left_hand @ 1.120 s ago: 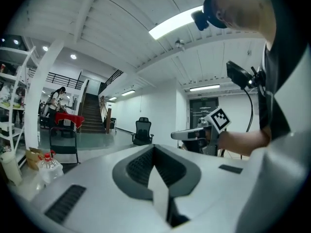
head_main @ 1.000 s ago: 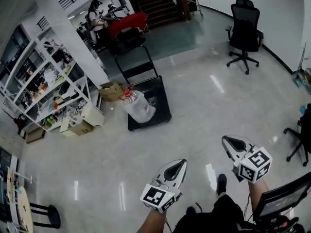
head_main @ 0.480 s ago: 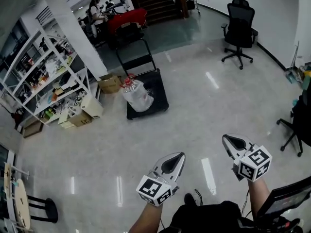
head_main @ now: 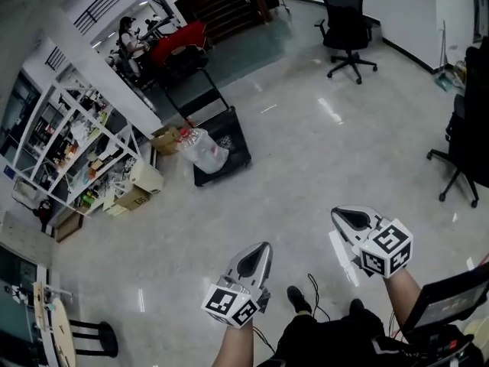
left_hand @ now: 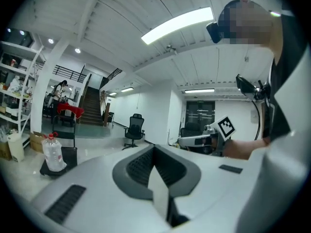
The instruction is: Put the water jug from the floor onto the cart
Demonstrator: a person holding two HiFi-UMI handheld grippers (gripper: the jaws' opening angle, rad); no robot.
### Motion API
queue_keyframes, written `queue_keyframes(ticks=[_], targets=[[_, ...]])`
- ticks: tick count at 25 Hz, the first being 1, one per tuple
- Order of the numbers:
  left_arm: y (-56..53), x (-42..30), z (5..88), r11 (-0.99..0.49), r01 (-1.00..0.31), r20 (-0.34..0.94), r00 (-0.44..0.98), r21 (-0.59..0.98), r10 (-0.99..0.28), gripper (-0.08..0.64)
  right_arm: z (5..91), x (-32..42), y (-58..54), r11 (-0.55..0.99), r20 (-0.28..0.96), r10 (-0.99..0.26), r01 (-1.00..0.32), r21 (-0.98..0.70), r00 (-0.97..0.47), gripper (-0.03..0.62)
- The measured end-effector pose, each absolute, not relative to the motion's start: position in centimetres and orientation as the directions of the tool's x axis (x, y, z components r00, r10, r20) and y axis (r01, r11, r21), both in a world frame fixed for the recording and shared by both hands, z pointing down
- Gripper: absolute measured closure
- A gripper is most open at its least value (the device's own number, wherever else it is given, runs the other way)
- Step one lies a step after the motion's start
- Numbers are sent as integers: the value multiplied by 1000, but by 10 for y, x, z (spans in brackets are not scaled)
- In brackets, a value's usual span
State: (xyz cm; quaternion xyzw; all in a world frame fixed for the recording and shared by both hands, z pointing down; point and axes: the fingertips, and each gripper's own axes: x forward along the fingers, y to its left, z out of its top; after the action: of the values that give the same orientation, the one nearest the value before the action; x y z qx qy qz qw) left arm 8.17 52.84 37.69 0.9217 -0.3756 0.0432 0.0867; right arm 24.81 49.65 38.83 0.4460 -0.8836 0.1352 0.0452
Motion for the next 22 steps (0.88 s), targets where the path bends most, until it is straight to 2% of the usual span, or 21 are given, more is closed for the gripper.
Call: queue_keyframes(ticks=[3,6,11,15,22], targets=[[561,104,378,-684,-717,163,697,134,-699,560,393,276,521,556,185,-780,-798,-232,-598,589],[584,103,372,-667,-732,178,681,140,-710,560,384,273,537,579,179,-766,-784,-222,-617,589],[600,84,365,-682,-723,149,690,106,-708,560,366,255,548,586,151,-778,-792,-173,-609,589],[617,67,358,-719,-691,148,721,79,-677,560,353,239,568,553,110,-805,-805,-215,-583,589],[628,17,331,-690,-719,73,695,82,-715,560,333,204,589,558,137,-806,-816,-150,-576,591]])
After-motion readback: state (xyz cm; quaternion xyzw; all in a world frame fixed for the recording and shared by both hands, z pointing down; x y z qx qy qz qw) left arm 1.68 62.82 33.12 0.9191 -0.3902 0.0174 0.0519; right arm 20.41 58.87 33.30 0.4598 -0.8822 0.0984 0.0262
